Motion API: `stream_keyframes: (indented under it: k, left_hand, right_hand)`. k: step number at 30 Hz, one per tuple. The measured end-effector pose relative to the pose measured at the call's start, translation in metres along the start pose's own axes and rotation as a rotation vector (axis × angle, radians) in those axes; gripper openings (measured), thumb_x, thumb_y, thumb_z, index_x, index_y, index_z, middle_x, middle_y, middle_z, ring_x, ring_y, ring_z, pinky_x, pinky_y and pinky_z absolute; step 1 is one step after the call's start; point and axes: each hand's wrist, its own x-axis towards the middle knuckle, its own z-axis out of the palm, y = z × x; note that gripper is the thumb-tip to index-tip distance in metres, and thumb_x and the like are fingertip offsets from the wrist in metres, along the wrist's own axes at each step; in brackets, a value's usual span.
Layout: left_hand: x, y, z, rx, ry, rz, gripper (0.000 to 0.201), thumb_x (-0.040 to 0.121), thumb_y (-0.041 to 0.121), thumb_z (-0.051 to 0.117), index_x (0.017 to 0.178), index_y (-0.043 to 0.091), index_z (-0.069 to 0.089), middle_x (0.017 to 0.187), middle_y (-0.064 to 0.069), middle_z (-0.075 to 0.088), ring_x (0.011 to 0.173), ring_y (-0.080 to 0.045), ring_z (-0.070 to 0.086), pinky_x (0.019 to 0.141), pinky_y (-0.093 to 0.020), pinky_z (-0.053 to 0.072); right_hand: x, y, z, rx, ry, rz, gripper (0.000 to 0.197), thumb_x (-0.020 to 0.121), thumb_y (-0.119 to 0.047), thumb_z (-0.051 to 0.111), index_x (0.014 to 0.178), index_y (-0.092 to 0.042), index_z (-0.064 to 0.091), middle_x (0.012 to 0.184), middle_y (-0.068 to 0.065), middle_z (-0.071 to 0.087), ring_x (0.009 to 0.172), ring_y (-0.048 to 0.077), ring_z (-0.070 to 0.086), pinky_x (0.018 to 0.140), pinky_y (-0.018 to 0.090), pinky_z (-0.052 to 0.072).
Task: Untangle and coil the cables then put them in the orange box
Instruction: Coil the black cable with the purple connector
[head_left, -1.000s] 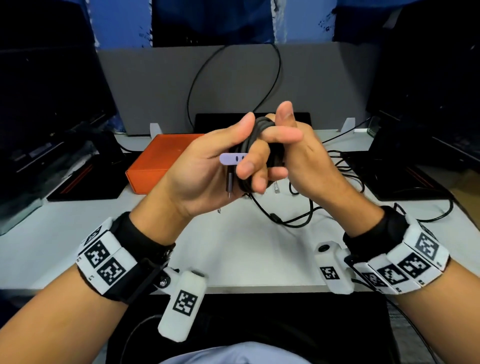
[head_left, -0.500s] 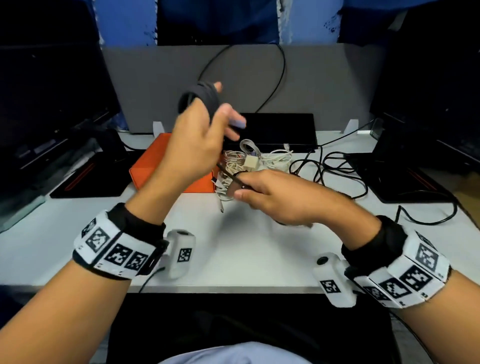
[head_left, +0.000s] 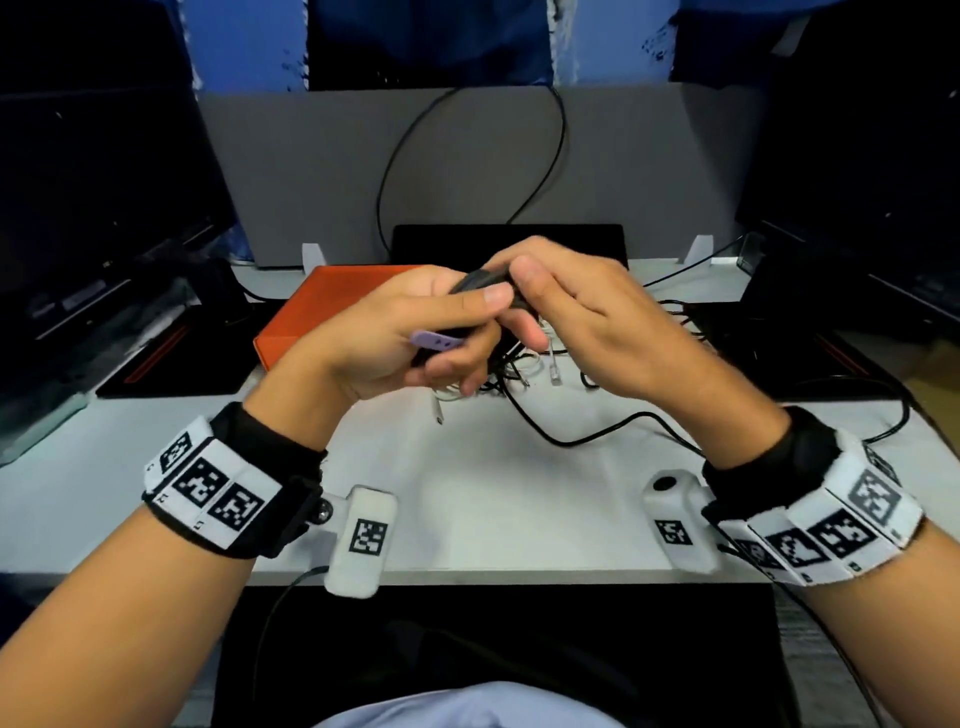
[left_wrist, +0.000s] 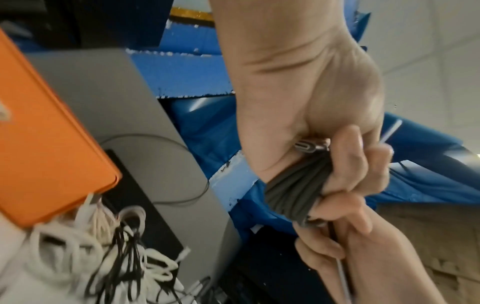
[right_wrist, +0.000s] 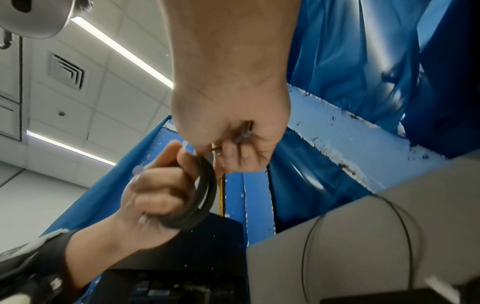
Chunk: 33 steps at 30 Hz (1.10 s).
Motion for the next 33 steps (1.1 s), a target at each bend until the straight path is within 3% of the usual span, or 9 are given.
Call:
stream_keyframes:
  k: [3,6,12,16,19,22,26,30,33]
  left_hand:
    - [0.006,-0.009,0.001,-0.279,-0.059,0.04,0.041,0.099,0.032,0.057,0.094,-0.008,0.068,0.042,0.004,0.042,0.029,-0.023,0.019,0.055,-0.022,0.049]
    - [0.01,-0.018,0.0,-0.482,-0.082,0.044,0.032,0.095,0.037,0.065,0.085,0.007,0.071,0.04,0.008,0.048,0.027,-0.005,0.04,0.056,-0.022,0.05]
    - [0.012,-0.015,0.003,-0.508,0.046,0.032,0.033,0.098,0.037,0.06,0.079,0.011,0.067,0.041,0.009,0.048,0.03,-0.005,0.046,0.06,-0.023,0.051]
    - [0.014,-0.006,0.01,-0.28,0.276,0.036,0.039,0.102,0.038,0.049,0.08,0.009,0.062,0.052,0.0,0.057,0.044,-0.015,0.058,0.065,-0.027,0.056]
    - [0.014,0.0,0.007,-0.062,0.369,0.063,0.037,0.101,0.036,0.05,0.096,0.002,0.064,0.072,-0.011,0.069,0.065,-0.024,0.07,0.068,-0.031,0.058]
    - [0.008,0.005,-0.007,0.111,0.424,0.005,0.039,0.101,0.035,0.053,0.099,-0.003,0.063,0.083,-0.03,0.064,0.068,-0.029,0.061,0.058,-0.033,0.047]
    - [0.005,0.01,-0.011,0.301,0.539,-0.003,0.031,0.105,0.026,0.056,0.077,0.015,0.066,0.065,-0.013,0.043,0.055,-0.018,0.035,0.05,-0.026,0.032]
    - [0.01,0.011,0.002,0.493,0.676,0.003,0.032,0.103,0.039,0.058,0.079,0.019,0.068,0.054,-0.002,0.056,0.05,-0.015,0.042,0.056,-0.028,0.036]
    - [0.006,0.021,0.007,0.516,0.649,-0.027,0.033,0.1,0.036,0.063,0.078,0.013,0.07,0.053,0.0,0.059,0.052,-0.017,0.046,0.054,-0.028,0.039]
  right_hand:
    - [-0.003,-0.005,0.013,0.258,0.008,0.051,0.055,0.108,-0.056,0.025,0.099,-0.023,0.068,0.091,-0.008,0.067,0.093,0.012,0.068,0.086,0.039,0.053]
    - [0.0,-0.013,0.014,0.306,0.026,0.111,0.052,0.109,-0.053,0.028,0.074,-0.03,0.059,0.074,-0.016,0.063,0.069,0.001,0.062,0.065,0.016,0.04]
    - [-0.002,-0.024,0.014,0.58,0.004,0.167,0.038,0.109,-0.04,0.038,0.083,-0.018,0.054,0.073,-0.005,0.07,0.061,0.012,0.069,0.053,0.011,0.045]
    - [0.003,-0.007,0.022,0.295,0.159,0.056,0.031,0.104,-0.054,0.043,0.091,-0.031,0.06,0.082,-0.001,0.073,0.076,0.022,0.072,0.074,0.05,0.055]
    - [0.005,-0.004,0.007,0.071,0.215,0.067,0.03,0.104,-0.05,0.045,0.104,-0.029,0.066,0.082,-0.009,0.071,0.083,0.009,0.068,0.08,0.044,0.054]
    - [0.004,-0.005,-0.006,-0.036,0.147,0.074,0.028,0.104,-0.05,0.046,0.105,-0.032,0.066,0.085,-0.009,0.07,0.084,0.008,0.066,0.079,0.041,0.053]
    - [0.005,-0.007,-0.01,-0.164,-0.003,0.069,0.037,0.098,-0.063,0.04,0.105,-0.035,0.063,0.087,-0.008,0.069,0.084,0.011,0.064,0.079,0.042,0.052]
    - [0.006,-0.006,-0.01,-0.371,-0.051,0.127,0.046,0.099,-0.067,0.035,0.108,-0.028,0.058,0.083,-0.006,0.065,0.079,0.022,0.062,0.072,0.042,0.051]
    - [0.006,-0.001,-0.012,-0.402,-0.013,0.162,0.046,0.101,-0.063,0.033,0.109,-0.025,0.056,0.088,-0.001,0.067,0.085,0.029,0.062,0.074,0.045,0.05]
